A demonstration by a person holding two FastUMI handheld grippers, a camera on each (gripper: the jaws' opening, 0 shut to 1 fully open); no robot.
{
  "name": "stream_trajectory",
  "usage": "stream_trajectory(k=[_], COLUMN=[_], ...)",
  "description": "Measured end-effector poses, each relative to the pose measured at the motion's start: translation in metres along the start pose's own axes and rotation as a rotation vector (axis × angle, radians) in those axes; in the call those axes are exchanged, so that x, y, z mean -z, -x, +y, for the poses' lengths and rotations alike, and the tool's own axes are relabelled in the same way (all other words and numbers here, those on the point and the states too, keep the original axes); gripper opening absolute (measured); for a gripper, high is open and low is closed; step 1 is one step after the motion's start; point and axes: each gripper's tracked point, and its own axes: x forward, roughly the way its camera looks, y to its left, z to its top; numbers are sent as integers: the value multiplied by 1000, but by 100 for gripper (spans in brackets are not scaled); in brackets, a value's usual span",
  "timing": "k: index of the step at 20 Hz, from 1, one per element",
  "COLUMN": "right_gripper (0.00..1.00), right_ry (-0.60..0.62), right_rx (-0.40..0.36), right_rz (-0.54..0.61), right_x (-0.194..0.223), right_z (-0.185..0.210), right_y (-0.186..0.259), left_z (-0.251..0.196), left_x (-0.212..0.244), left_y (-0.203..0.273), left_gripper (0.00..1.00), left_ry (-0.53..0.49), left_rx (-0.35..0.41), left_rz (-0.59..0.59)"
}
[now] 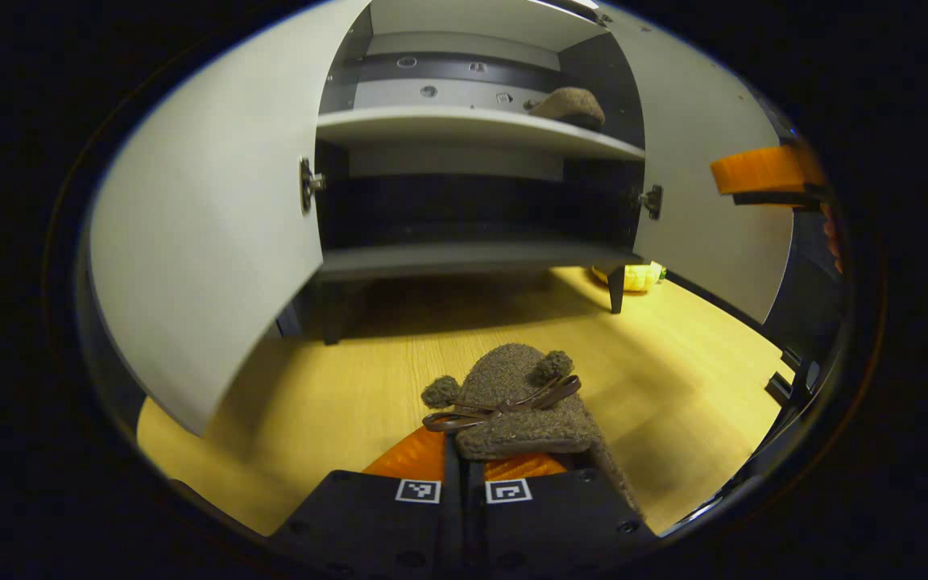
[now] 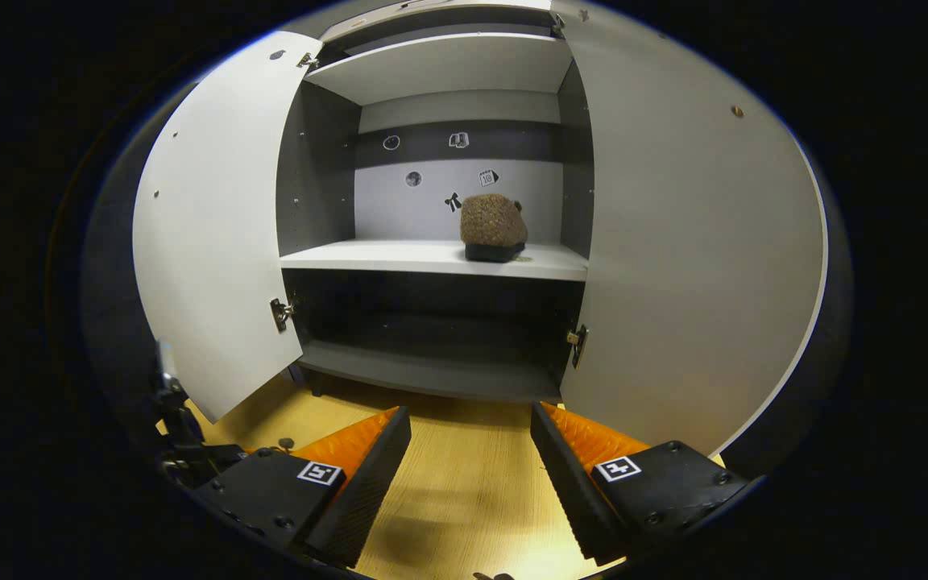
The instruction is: Grab one shoe with the right hand and put it into the shoe cabinet, grab the other shoe with the left hand and put it into the shoe cabinet; then close the right door with the right hand and the left door with the left hand.
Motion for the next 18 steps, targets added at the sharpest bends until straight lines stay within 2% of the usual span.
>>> stream_trajectory(k=[4, 9, 14, 18], right_gripper=[98, 98, 98, 98], right_ry=[1, 7, 68, 107], right_rx=[-15, -96, -245, -391], right_rz=[-37, -91, -135, -151], right_x=[-29, -68, -99, -113], right_z=[16, 35, 47, 55], right_y=[8, 12, 4, 4], left_z=[6, 12, 14, 10], left_x=[-91, -184, -254, -309], left_y=[44, 93, 102, 83], left_gripper=[5, 6, 6, 6], left_ry=[-21, 29, 37, 39], left_rx=[-4, -32, -118, -169], left_rz=[-108, -200, -262, -308])
